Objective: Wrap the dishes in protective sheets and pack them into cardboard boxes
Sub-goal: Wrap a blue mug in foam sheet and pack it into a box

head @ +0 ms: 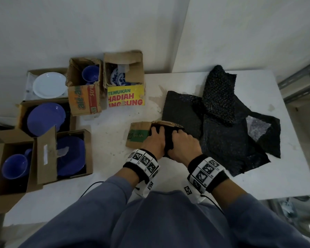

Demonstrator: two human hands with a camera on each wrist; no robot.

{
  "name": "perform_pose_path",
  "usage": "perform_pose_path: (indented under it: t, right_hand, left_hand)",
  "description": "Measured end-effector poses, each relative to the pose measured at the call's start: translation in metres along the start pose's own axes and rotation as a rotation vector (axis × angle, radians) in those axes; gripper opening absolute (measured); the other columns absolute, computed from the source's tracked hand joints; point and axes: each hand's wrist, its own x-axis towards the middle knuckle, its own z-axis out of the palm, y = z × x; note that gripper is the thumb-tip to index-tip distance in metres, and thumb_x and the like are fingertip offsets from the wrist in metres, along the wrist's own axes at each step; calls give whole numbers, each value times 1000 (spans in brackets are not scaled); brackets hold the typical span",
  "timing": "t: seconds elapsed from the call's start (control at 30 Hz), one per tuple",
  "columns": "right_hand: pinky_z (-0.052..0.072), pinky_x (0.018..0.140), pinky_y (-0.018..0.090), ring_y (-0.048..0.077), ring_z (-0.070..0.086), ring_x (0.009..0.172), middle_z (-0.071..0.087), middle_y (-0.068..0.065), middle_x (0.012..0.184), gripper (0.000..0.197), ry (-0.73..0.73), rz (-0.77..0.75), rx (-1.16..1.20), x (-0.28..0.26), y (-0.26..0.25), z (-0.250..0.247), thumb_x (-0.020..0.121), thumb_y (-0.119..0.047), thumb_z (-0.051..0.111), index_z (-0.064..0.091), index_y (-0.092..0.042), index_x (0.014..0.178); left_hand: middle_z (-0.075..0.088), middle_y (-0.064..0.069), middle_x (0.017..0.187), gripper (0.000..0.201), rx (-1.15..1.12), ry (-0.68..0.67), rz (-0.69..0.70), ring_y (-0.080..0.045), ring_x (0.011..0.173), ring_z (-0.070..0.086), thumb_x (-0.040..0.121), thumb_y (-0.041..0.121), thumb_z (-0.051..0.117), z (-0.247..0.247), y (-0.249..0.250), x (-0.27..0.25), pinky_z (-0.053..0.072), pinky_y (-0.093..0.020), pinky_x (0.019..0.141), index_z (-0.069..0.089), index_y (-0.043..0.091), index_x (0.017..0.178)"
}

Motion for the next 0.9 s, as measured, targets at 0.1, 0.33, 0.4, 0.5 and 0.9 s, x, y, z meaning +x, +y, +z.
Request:
perform_pose_path:
  t: [0.1, 0.33, 0.4, 0.5, 0.9]
  right_hand:
    - [40, 64, 34, 30, 65, 99, 56, 11, 120, 52, -2, 27, -21, -1, 1, 4, 85, -41, 64, 48, -8, 122]
    - [43, 68, 34, 32, 63, 103, 55, 14, 124, 59, -74, 68, 82, 13, 1, 10, 85, -38, 65, 42, -4, 128]
    - [42, 70, 34, 34, 62, 106, 55, 14, 124, 59, -78, 81, 99, 15, 1, 7, 85, -36, 65, 42, -4, 128]
    - [41, 67, 34, 32, 63, 104, 54, 14, 126, 59, -71, 81, 78, 15, -1, 9, 85, -37, 65, 42, -5, 128]
    - [35, 60, 35, 29, 65, 96, 51, 7, 127, 46, 85, -10, -126, -7, -3, 5, 88, -34, 62, 47, -15, 127]
  left_hand:
    - [27, -20, 148, 84, 5, -15, 11, -33, 110, 61, 90, 22, 67, 1, 0, 1, 50, -40, 90, 12, 13, 153]
    - [35, -21, 145, 95, -29, -85, 1, -36, 117, 57, 88, 22, 71, -1, 0, 4, 49, -44, 93, 4, 13, 154]
    - [37, -20, 144, 96, -38, -91, -9, -35, 117, 57, 88, 22, 71, -1, 0, 6, 50, -44, 94, 3, 13, 154]
    - [38, -21, 143, 96, -41, -86, -5, -35, 115, 58, 88, 22, 71, -1, 1, 6, 50, -43, 93, 3, 13, 155]
    - [34, -20, 146, 81, -73, -51, 30, -35, 116, 58, 90, 14, 64, -1, -5, 1, 47, -40, 97, 12, 13, 153]
